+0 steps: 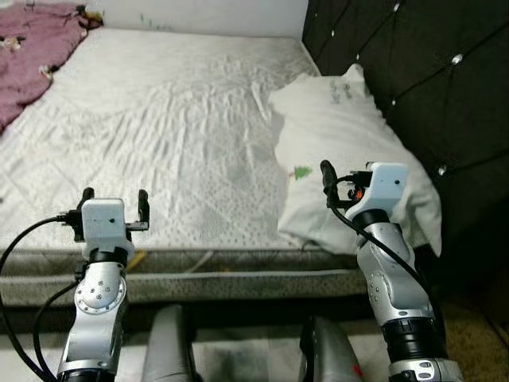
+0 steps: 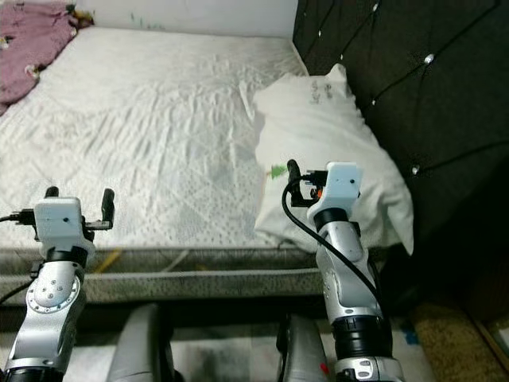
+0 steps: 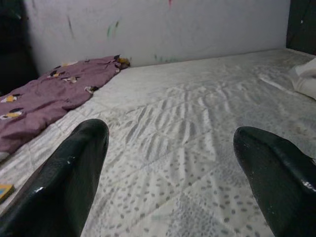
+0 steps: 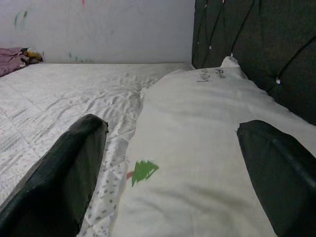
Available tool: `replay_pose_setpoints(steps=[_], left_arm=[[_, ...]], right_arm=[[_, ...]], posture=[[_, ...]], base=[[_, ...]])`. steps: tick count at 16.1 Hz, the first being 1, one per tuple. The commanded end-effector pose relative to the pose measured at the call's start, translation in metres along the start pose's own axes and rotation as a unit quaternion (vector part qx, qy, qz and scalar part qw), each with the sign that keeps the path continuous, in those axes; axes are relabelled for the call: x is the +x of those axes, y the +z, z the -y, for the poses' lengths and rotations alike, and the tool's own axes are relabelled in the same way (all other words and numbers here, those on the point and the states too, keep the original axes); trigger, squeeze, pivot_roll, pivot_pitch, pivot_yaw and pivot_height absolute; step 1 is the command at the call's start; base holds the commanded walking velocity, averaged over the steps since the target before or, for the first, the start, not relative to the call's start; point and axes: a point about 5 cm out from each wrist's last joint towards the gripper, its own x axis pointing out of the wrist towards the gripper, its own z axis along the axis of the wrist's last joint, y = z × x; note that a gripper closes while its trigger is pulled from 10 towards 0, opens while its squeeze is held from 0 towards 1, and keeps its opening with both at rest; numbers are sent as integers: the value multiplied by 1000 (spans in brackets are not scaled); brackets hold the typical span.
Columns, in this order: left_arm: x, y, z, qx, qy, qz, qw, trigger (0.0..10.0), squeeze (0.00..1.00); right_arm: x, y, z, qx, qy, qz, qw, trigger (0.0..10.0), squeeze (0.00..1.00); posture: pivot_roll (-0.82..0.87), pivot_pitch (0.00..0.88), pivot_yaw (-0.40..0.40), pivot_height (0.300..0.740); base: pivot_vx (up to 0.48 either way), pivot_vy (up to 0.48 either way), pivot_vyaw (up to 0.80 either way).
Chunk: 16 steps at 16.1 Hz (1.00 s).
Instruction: Clean up the room
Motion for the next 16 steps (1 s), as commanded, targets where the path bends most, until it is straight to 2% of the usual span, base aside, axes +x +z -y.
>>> replay_pose_setpoints(steps=[1,11,16], left_arm=[[5,4,2,2,-7,9,1000,10000,0],[8,6,2,3,-6,16,1000,10000,0],[11,8,2,3,-5,20,1000,10000,0]], right_arm=[[2,3,3,1,-7,2,1000,10000,0],[1,0,8,3,-19,-2,1000,10000,0],[0,-2,11,-1,-26,-5,1000,10000,0]], posture=[[7,0,-42,641],[3,0,-36,736],[0,0,-34,740]], base=[[0,0,0],[0,0,0],[0,0,0]])
